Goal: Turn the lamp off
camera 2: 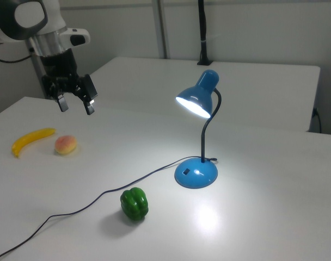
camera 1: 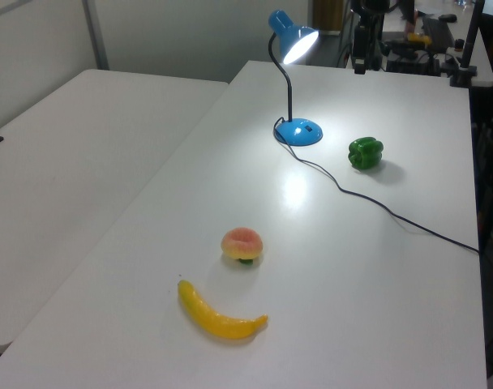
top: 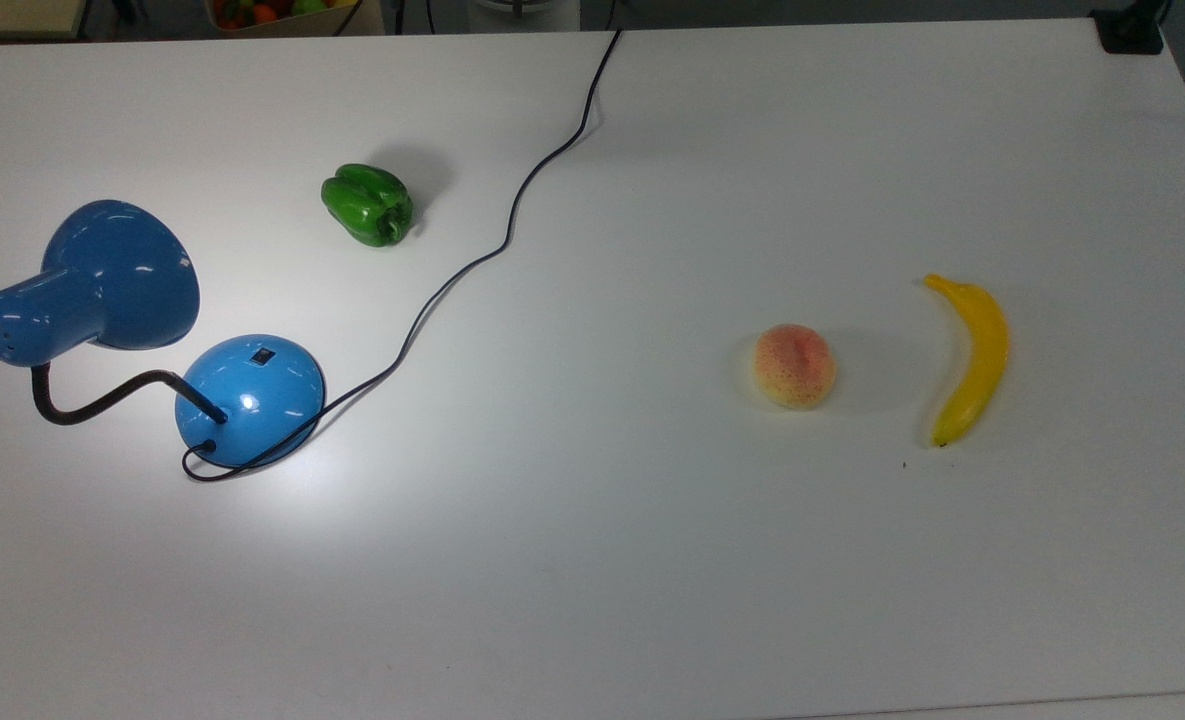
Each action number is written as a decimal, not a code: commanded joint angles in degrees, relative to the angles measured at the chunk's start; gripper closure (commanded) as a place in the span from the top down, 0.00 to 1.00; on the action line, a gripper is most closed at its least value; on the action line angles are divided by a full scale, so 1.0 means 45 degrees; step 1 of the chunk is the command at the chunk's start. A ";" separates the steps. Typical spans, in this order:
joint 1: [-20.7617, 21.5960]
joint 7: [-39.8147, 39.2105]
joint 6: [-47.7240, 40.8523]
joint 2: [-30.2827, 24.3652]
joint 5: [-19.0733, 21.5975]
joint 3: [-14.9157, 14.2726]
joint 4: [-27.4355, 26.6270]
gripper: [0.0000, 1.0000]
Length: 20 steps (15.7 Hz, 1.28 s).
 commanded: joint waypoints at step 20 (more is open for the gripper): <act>0.0263 -0.0385 -0.0436 0.0321 0.0232 -0.0206 0.0138 0.91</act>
